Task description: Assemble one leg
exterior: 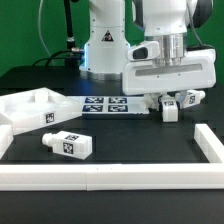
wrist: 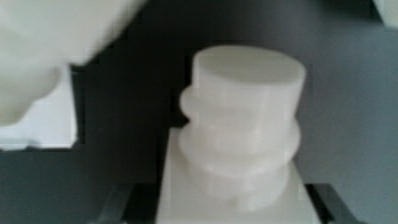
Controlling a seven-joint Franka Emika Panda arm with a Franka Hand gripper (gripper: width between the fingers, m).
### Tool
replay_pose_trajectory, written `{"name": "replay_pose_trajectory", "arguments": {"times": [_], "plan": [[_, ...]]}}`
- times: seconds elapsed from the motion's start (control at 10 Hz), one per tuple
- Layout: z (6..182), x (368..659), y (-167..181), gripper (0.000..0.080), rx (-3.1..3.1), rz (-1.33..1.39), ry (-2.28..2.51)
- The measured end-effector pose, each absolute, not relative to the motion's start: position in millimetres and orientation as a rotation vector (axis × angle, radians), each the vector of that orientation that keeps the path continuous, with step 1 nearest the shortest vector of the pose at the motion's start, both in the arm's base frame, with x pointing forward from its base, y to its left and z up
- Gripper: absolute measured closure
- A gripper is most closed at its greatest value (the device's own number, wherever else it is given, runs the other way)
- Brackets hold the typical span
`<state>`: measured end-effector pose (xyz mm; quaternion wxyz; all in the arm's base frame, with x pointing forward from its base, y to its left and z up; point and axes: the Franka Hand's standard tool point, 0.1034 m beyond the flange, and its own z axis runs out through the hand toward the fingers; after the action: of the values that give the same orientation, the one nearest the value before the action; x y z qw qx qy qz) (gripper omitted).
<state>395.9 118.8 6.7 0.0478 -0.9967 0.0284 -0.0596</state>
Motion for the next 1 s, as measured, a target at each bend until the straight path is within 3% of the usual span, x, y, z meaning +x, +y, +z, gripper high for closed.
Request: {"name": "replay_pose_trajectory", "arguments": {"times": [0.6, 0.7, 0.8, 0.9, 1.0], "plan": [[4.3, 391, 126, 0.0512, -3.040, -0.185, 0.050], [4.3, 391, 126, 0.0334, -3.040, -0.185, 0.050], [4.4, 391, 126, 0.0216, -3.039, -0.186, 0.050], [6.8, 392, 123, 0.0216, -3.044, -0.158, 0.006], [31.2, 401, 103, 0.0164, -3.047, -0.117, -0.096]]}}
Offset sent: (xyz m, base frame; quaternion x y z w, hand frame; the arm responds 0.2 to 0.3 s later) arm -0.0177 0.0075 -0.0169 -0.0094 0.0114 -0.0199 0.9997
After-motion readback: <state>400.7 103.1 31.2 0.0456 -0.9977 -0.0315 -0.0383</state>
